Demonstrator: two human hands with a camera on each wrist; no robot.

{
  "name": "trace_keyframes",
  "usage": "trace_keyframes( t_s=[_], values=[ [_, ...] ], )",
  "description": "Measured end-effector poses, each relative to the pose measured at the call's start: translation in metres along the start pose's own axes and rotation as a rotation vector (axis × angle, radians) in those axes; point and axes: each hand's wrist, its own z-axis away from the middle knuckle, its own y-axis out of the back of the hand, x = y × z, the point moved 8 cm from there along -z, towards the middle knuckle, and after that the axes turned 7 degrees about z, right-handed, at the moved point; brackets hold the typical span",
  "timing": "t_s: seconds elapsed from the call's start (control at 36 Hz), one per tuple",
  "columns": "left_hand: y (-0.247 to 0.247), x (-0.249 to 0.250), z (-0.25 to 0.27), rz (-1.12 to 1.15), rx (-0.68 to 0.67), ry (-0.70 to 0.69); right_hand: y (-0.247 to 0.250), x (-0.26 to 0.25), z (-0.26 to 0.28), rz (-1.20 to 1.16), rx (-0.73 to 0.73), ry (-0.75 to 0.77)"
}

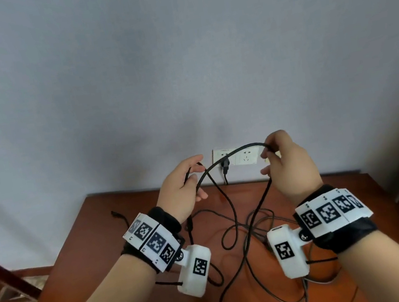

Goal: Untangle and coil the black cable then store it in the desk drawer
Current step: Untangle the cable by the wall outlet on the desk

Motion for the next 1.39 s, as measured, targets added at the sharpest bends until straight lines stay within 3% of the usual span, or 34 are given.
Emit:
trace_keyframes(
  t_s=[0.14, 0.25, 0.53, 0.64, 0.89, 1.08, 1.28, 1.39],
  values=[
    [0.011, -0.008, 0.000, -0.014, 0.059, 0.032, 0.012, 0.013, -0.004, -0.016, 0.035, -0.071],
    [0.008, -0.005, 0.000, -0.008, 0.067, 0.002, 0.007, 0.016, -0.003, 0.068, -0.028, -0.078],
    [-0.013, 0.019, -0.001, 0.030, 0.016, -0.061, -0.021, -0.050, 0.029, 0.187, -0.104, 0.388],
    [-0.024, 0.029, 0.001, 0.059, -0.002, -0.082, -0.043, -0.061, 0.038, 0.217, -0.172, 0.455],
    [-0.029, 0.033, 0.005, 0.050, -0.030, -0.090, -0.026, -0.073, 0.042, 0.411, 0.091, 0.549],
    [-0.020, 0.021, 0.005, -0.019, -0.015, -0.047, -0.009, -0.056, 0.027, 0.352, 0.094, 0.436],
    [0.002, 0.008, 0.003, 0.011, 0.048, 0.021, 0.009, -0.003, 0.003, 0.201, 0.030, 0.060],
    [0.011, 0.002, 0.003, -0.005, 0.086, 0.033, 0.015, 0.018, -0.004, 0.145, 0.034, -0.059]
  ],
)
